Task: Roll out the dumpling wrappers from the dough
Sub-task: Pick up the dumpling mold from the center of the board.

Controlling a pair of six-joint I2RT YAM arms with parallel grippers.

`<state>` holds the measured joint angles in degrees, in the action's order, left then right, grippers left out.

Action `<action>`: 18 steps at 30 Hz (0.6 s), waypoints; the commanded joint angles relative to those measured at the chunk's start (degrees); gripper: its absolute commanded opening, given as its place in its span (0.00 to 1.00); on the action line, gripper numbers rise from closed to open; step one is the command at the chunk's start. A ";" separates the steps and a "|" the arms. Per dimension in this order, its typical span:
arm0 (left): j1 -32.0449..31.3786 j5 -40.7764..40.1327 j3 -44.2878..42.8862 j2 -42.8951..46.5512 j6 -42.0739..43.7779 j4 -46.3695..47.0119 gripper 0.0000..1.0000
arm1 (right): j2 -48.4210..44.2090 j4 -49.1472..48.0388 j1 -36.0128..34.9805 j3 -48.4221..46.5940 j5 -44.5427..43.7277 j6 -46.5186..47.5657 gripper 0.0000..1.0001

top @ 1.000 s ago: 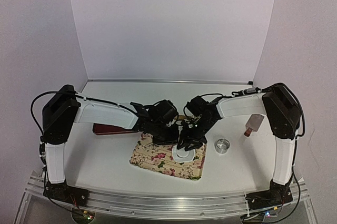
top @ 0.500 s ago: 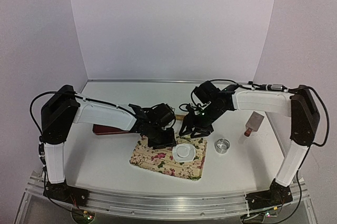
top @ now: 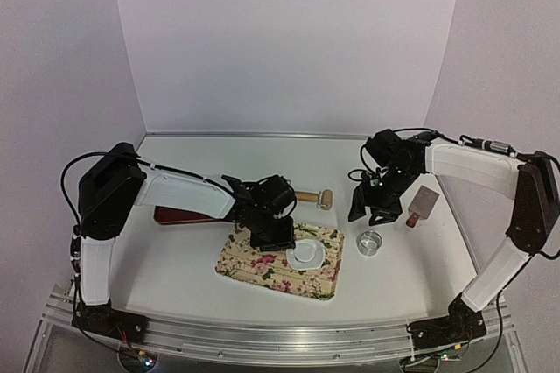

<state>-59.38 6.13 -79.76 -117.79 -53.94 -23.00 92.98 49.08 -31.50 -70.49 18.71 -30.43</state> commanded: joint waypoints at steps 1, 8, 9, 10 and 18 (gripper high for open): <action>0.72 -0.04 -1.28 -1.43 0.68 -0.98 0.34 | -2.20 2.40 -0.12 0.53 -1.32 1.35 0.46; 0.75 2.32 -0.66 -2.01 0.75 1.57 0.25 | -1.85 2.87 0.54 2.06 -2.27 0.85 0.46; 0.75 2.71 -0.39 -2.05 0.69 2.12 0.24 | -1.87 2.90 0.60 2.17 -2.40 0.81 0.46; 0.75 3.13 -0.20 -2.12 0.68 2.54 0.24 | -1.92 3.00 0.68 2.25 -2.44 0.74 0.46; 0.76 4.76 -0.57 -3.14 1.40 3.51 0.19 | -2.01 3.00 0.90 2.64 -3.03 0.16 0.46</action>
<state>-58.81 9.62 -79.81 -119.09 -53.74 -19.52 92.53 51.14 -30.87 -68.26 17.35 -30.04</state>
